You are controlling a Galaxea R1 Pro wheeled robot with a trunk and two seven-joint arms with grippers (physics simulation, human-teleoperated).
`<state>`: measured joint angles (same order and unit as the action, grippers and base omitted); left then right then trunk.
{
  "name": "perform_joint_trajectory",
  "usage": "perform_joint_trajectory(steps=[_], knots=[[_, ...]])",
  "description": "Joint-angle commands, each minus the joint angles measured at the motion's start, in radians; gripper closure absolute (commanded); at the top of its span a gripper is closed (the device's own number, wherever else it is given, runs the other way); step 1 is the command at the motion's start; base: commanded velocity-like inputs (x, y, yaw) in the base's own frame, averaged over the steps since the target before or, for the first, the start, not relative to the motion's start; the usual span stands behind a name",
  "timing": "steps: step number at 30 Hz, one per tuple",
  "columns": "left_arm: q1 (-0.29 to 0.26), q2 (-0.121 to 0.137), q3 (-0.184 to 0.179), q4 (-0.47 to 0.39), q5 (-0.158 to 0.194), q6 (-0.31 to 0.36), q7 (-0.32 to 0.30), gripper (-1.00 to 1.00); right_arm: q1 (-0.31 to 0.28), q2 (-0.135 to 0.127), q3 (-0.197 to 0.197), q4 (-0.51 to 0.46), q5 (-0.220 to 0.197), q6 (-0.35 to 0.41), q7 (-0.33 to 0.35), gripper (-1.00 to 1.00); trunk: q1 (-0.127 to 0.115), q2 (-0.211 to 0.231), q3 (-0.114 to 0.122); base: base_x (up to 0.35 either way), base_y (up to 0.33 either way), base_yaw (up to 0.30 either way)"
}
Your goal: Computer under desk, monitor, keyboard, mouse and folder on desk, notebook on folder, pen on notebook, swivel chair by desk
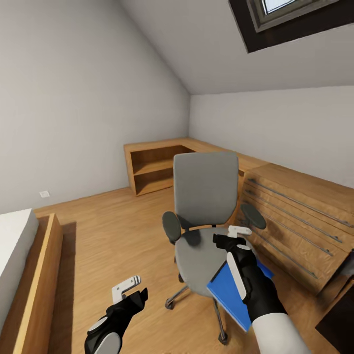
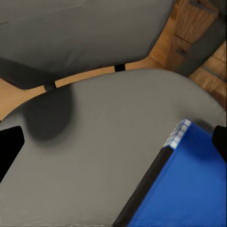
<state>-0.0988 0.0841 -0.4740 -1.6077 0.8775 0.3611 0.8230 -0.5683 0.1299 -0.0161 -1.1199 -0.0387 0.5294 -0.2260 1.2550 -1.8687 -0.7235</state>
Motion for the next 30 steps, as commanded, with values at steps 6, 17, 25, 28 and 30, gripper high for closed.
perform_joint_trajectory(steps=[6, 17, 25, 28, 30], knots=[[-0.001, 0.002, -0.002, -0.001, 0.005, 0.002, 0.007, -1.00, -0.001, 0.001, -0.001, 0.000, -0.004, 0.004, -0.004, -1.00, 0.000, -0.001, 0.002, -0.223, 0.259, -0.278], [-0.001, 0.002, -0.002, -0.001, 0.005, 0.002, 0.007, -1.00, -0.001, 0.001, -0.001, 0.001, -0.004, 0.004, -0.004, -1.00, 0.000, -0.001, 0.007, -0.289, 0.098, -0.278], [-0.001, 0.002, -0.002, -0.001, 0.005, 0.002, 0.007, -1.00, -0.001, 0.001, -0.001, 0.001, -0.003, 0.003, -0.004, -1.00, 0.000, -0.001, 0.010, -0.326, -0.026, -0.278], [-0.001, 0.002, -0.002, -0.001, 0.005, 0.002, 0.007, -1.00, -0.001, 0.001, -0.001, 0.001, -0.003, 0.003, -0.004, -1.00, 0.000, -0.001, 0.012, -0.331, -0.004, -0.278], [-0.001, 0.001, -0.002, -0.002, 0.005, 0.002, 0.007, -1.00, -0.001, 0.001, -0.001, 0.000, -0.003, 0.003, -0.004, -1.00, 0.000, -0.001, 0.013, -0.276, -0.002, -0.278]])
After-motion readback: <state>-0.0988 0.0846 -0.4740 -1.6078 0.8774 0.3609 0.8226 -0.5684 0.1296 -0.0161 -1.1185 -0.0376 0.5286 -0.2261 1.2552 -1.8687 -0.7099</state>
